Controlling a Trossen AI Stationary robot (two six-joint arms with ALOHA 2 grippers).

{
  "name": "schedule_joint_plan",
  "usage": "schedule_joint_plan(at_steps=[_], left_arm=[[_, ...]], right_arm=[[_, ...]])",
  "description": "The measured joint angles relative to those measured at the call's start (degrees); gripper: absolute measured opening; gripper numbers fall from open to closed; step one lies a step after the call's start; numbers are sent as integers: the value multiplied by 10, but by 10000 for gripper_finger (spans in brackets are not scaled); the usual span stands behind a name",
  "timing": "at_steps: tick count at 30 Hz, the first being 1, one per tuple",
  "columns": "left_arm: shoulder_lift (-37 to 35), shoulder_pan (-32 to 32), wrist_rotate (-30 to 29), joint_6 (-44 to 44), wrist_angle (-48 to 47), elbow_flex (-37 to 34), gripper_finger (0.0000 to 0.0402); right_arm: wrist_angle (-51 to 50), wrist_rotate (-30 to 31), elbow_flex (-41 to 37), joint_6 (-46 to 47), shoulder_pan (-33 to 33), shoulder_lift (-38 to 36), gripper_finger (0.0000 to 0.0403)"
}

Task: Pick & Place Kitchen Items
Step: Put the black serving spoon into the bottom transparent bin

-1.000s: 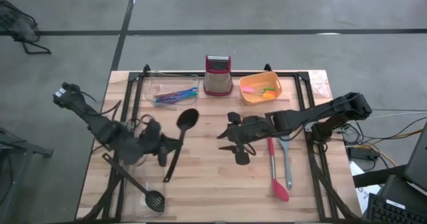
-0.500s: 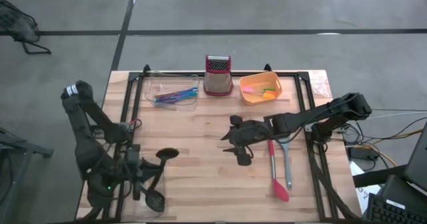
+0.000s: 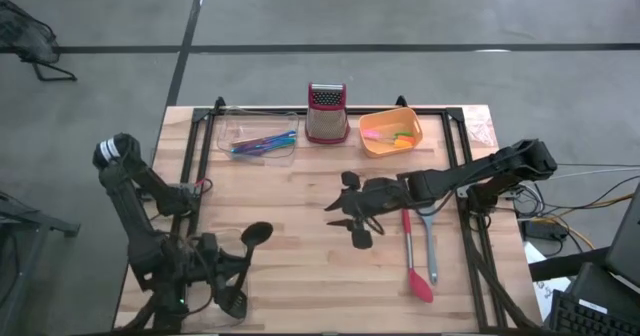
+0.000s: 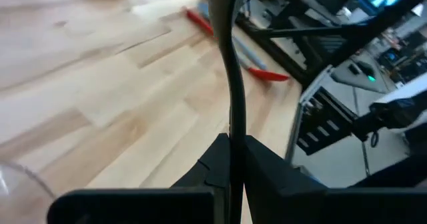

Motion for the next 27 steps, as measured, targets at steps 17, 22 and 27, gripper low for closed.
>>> schedule_joint_plan(at_steps=[17,22,27], left_arm=[[22,-1,14,-160,-12,-103,41],[22,-1,32,-189,-11,-127,42],[22,-1,43,-215,-11,-138,38]], right_arm=[[80,-5,41,-92,0,2,124],[78,-5,39,-92,0,9,111],[76,-4,39,-92,-2,17,98]])
